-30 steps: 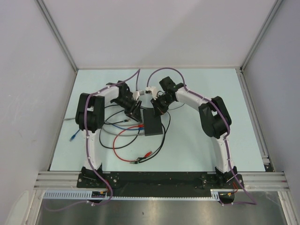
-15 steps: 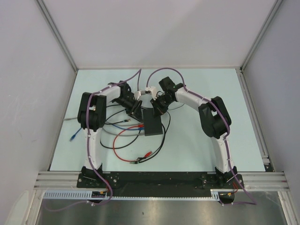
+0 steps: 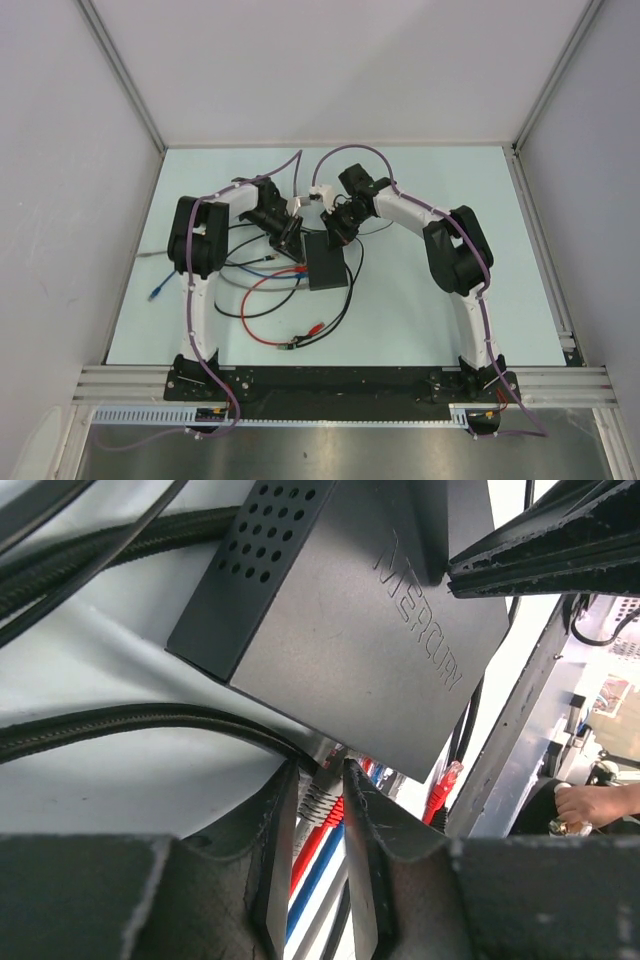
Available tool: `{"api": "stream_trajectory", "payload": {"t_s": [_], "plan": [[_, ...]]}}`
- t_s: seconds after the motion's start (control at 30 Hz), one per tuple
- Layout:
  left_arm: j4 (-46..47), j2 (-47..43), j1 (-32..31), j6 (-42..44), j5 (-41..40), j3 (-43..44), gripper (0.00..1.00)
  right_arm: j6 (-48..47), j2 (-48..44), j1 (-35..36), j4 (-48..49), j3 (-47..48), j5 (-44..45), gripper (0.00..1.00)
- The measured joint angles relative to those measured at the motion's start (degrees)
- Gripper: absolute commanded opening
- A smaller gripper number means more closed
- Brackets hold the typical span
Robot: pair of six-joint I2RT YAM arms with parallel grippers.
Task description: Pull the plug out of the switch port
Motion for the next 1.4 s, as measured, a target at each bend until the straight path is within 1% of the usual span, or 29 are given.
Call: {"api": "stream_trajectory", "payload": {"t_s": [0.07, 0.1, 0.17, 0.53, 0.6, 0.77, 0.93, 1.03, 1.07, 1.23, 1.27, 1.4], "plan": [[-0.2, 0.2, 0.0, 0.0, 0.3, 0.1, 0.33, 0.0, 0.0, 0.0, 0.0, 0.0, 0.0, 0.0], [-0.2, 0.3, 0.0, 0.1, 0.4, 0.1, 0.36, 0.0, 0.0, 0.0, 0.0, 0.0, 0.0, 0.0], [-0.7, 0.7, 0.0, 0.4, 0.9, 0.4, 0.36, 0.0, 0.0, 0.0, 0.0, 0.0, 0.0, 0.0], [-2.3, 1.7, 0.0, 0.9, 3.1, 0.8, 0.34, 0.0, 0.0, 0.2, 0.0, 0.0, 0.2, 0.0], [-2.4, 1.7, 0.0, 1.0, 3.3, 0.8, 0.35, 0.0, 0.0, 0.2, 0.1, 0.0, 0.2, 0.0], [-3.1, 2.4, 0.1, 0.9, 4.0, 1.1, 0.43, 0.0, 0.0, 0.2, 0.1, -0.1, 0.2, 0.0], [-4.5, 3.1, -0.1, 0.9, 5.5, 1.2, 0.43, 0.0, 0.0, 0.3, 0.2, -0.1, 0.3, 0.0], [-4.6, 3.2, -0.1, 0.9, 5.6, 1.3, 0.38, 0.0, 0.0, 0.3, 0.2, -0.1, 0.2, 0.0], [-4.6, 3.2, -0.1, 0.9, 5.4, 1.3, 0.35, 0.0, 0.0, 0.3, 0.2, -0.1, 0.3, 0.0], [-4.5, 3.3, -0.1, 1.0, 4.7, 1.2, 0.27, 0.0, 0.0, 0.4, 0.3, -0.1, 0.3, 0.0], [-4.4, 3.4, -0.2, 1.0, 4.7, 1.2, 0.22, 0.0, 0.0, 0.4, 0.3, -0.1, 0.3, 0.0], [-4.3, 3.5, -0.2, 0.5, 4.6, 1.2, 0.14, 0.0, 0.0, 0.4, 0.4, -0.1, 0.3, 0.0]]}}
